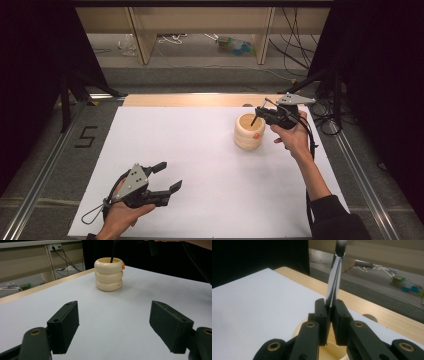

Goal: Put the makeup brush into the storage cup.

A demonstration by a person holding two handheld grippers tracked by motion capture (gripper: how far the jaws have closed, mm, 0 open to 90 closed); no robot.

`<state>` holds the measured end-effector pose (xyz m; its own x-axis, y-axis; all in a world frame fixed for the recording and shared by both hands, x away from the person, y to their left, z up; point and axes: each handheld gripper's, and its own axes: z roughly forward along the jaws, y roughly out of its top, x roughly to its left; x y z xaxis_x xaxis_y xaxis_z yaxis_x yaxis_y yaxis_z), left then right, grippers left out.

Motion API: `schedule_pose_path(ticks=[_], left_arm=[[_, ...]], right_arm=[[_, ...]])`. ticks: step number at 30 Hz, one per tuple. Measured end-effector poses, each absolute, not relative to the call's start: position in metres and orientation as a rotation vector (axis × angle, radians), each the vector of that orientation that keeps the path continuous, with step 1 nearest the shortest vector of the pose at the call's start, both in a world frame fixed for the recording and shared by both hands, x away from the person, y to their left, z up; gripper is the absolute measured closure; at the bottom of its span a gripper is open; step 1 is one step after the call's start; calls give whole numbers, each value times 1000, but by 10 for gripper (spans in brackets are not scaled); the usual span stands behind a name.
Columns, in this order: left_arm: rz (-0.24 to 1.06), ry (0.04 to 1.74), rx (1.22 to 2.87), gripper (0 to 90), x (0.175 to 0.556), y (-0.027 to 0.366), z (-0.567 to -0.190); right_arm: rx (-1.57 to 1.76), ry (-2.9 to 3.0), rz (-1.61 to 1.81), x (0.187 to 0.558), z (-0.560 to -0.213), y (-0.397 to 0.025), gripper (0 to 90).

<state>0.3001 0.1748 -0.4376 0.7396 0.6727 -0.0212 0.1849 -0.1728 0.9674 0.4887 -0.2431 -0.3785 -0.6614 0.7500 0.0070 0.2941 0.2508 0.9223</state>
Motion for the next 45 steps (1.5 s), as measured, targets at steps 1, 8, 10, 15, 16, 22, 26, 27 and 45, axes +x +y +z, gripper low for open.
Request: schedule_pose_path(ticks=[1, 8, 10, 15, 16, 22, 26, 27, 45], left_arm=[[499, 682, 1724, 239, 300, 175, -438], [498, 681, 1727, 238, 300, 174, -438], [498, 679, 1730, 239, 300, 174, -438], [496, 677, 1731, 239, 300, 174, -438], [496, 677, 1731, 239, 300, 174, -438], [497, 677, 1732, 238, 300, 174, -438], [496, 677, 1732, 239, 300, 174, -438], [497, 677, 1733, 238, 300, 174, -438], [496, 677, 1735, 239, 300, 174, -438]], right_arm=[[954, 2103, 1384, 488, -378, -244, 838], [964, 2113, 1367, 490, -384, -243, 837], [963, 2111, 1376, 490, -385, -242, 837], [962, 2132, 1357, 491, -387, -241, 838], [965, 2133, 1352, 491, -387, -241, 838], [960, 2134, 1357, 491, -389, -240, 838], [968, 2146, 1343, 491, -390, -240, 837], [966, 2149, 1344, 491, -390, -240, 838], [973, 2173, 1320, 493, -395, -240, 837]])
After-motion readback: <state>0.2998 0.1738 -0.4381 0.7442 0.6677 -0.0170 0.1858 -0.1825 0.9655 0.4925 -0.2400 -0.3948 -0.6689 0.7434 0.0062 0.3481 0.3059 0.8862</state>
